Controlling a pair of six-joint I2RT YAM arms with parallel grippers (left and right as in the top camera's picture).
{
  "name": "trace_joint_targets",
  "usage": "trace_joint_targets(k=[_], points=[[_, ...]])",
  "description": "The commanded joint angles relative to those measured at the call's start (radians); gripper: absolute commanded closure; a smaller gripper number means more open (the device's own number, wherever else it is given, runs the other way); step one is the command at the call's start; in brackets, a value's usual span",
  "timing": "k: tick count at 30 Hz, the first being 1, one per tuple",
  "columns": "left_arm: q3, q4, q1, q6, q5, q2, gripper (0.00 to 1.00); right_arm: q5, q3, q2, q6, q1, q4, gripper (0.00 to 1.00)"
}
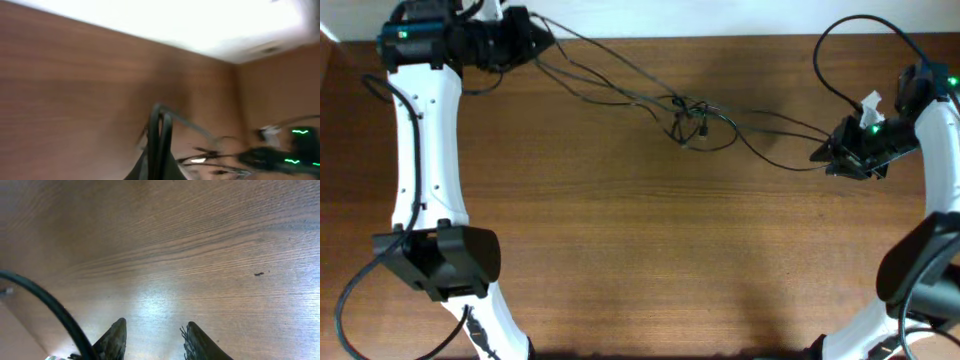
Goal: Untangle cables
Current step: 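Release the stretched cables onto the table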
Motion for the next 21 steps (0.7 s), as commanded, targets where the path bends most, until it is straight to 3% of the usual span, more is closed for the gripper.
trace_joint_targets(k=[1, 3, 6, 9, 11, 15, 18, 21], points=[[0.008, -0.047, 0.01, 0.14, -0.321, -0.014, 1.0, 0.002, 0.0, -0.162, -0.032, -0.06, -0.004, 0.96], [0.008, -0.088, 0.011, 0.14, -0.523, -0.014, 1.0, 0.002, 0.0, -0.263, -0.031, -0.126, -0.004, 0.96], [0.008, -0.107, 0.011, 0.14, -0.712, -0.014, 0.99, 0.002, 0.0, -0.36, -0.024, -0.246, -0.004, 0.96], [0.008, -0.106, 0.011, 0.14, -0.782, -0.014, 0.89, -0.04, 0.0, -0.395, -0.024, -0.386, -0.033, 0.96], [0.008, -0.106, 0.012, 0.14, -0.781, -0.014, 0.78, -0.082, 0.0, -0.392, -0.028, -0.425, -0.049, 0.96], [0.008, -0.114, 0.01, 0.14, -0.747, -0.014, 0.77, -0.085, 0.0, -0.392, -0.044, -0.399, -0.059, 0.96], [0.008, -0.117, 0.009, 0.144, -0.653, -0.014, 0.87, -0.084, 0.0, -0.392, -0.054, -0.317, -0.06, 0.96], [0.008, -0.132, -0.002, 0.28, -0.453, -0.014, 0.94, -0.085, 0.0, -0.392, -0.053, -0.179, -0.06, 0.96]])
